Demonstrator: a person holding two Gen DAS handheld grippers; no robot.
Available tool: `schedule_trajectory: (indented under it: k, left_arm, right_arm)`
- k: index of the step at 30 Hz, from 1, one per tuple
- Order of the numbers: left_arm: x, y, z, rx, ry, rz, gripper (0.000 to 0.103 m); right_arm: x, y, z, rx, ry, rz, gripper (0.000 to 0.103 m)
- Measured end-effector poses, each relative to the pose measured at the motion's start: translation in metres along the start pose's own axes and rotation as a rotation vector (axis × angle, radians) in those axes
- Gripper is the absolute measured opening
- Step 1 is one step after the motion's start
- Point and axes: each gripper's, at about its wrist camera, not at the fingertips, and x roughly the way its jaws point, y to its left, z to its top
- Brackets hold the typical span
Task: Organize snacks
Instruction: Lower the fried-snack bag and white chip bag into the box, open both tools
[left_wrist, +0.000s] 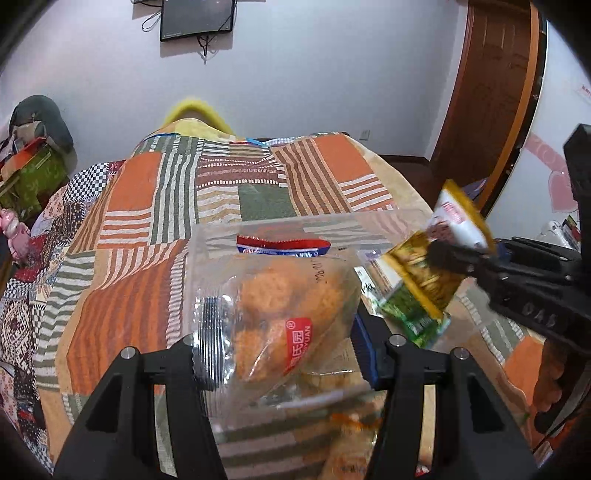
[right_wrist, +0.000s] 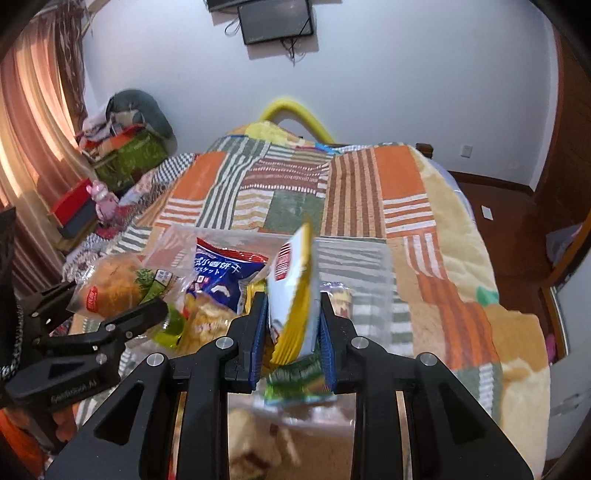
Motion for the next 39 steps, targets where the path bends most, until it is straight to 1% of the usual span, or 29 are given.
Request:
schedule_trajectory:
  k: [7,11,14,17,19,21,27,31,36,39]
  left_arm:
    - [0.021,-0.002,0.004,-0.002,0.035,-0.016,0.055]
    - [0.02,-0.007,0.001,0.024,0.022,-0.014,0.056]
    - [0.017,-0.011,-0.001,0.036,0.018,-0.018,0.058]
    - [0.011,-0.012,-0.003,0.029,0.018,-0.027,0.061]
    - [0.005,-0.011,-0.003,0.019,0.011,-0.048,0.063]
    - [-0.003,-0.012,-0.003,0.018,-0.001,-0.047,0.065]
    - [-0.034,-0.012,-0.002,0.018,-0.04,-0.04,0.069]
    - [-0.062,-0.015,-0.007,0.035,-0.062,-0.036,0.072]
    - [-0.088,-0.018,-0.021,0.043,-0.08,-0.025,0.089]
    - [-0.095,-0.019,-0.033,0.052,-0.069,-0.022,0.092]
  right_arm:
    - [0.021,-0.009,0.002,0.014,0.059,0.002,0.024]
    - [0.019,-0.01,0.0,0.005,0.048,-0.025,0.025]
    - [0.015,-0.009,0.001,-0.006,0.046,-0.034,0.026]
    - [0.009,-0.009,0.003,-0.001,0.034,-0.033,0.036]
    - [0.002,-0.008,0.002,-0.004,0.019,-0.037,0.045]
    - [-0.005,-0.006,0.001,-0.013,0.009,-0.044,0.048]
    - [-0.033,-0.003,-0.005,-0.021,-0.013,-0.038,0.048]
    - [-0.059,0.002,-0.014,-0.035,-0.041,-0.033,0.054]
    - [-0.09,0.007,-0.031,-0.042,-0.069,-0.018,0.058]
    - [-0.101,0.01,-0.042,-0.045,-0.075,-0.015,0.063]
